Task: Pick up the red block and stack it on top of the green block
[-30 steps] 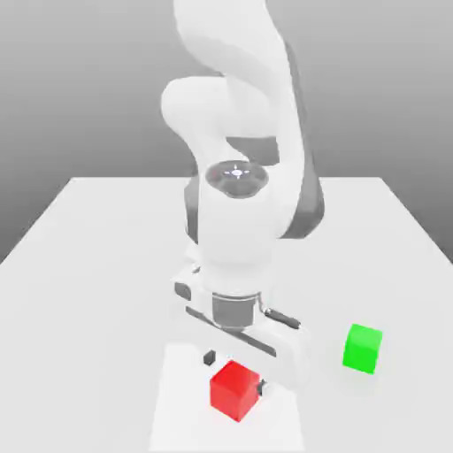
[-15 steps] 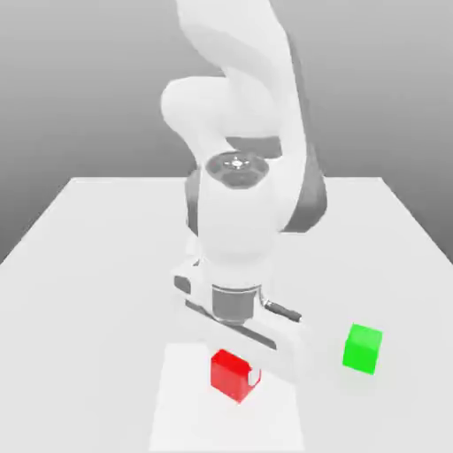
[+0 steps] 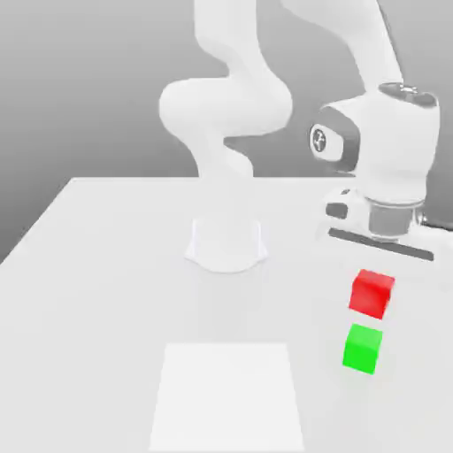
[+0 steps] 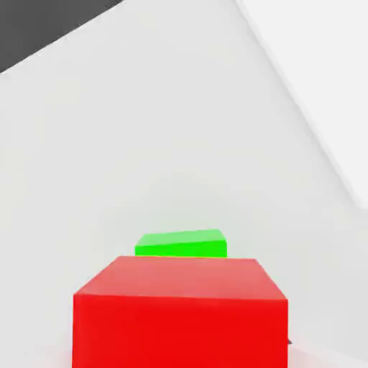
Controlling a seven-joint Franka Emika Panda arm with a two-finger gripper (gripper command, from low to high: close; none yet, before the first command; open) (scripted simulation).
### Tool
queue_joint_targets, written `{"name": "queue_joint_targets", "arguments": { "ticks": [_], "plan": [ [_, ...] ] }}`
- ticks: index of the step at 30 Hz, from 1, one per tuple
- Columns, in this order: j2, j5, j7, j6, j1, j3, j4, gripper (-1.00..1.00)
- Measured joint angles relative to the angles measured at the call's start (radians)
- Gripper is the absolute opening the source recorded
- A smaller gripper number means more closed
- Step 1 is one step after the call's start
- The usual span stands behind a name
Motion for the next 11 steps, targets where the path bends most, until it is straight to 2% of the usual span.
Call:
{"name": "queue_joint_targets", "arguments": {
  "ticks": [8, 9, 11],
  "plan": [
    [0.172, -0.207, 0.150, 0.148, 0.014, -0.056, 0.006, -1.00],
    [0.187, -0.225, 0.163, 0.161, 0.021, -0.065, 0.006, 1.00],
    [0.187, -0.225, 0.163, 0.161, 0.021, -0.065, 0.006, 1.00]
  ]
}}
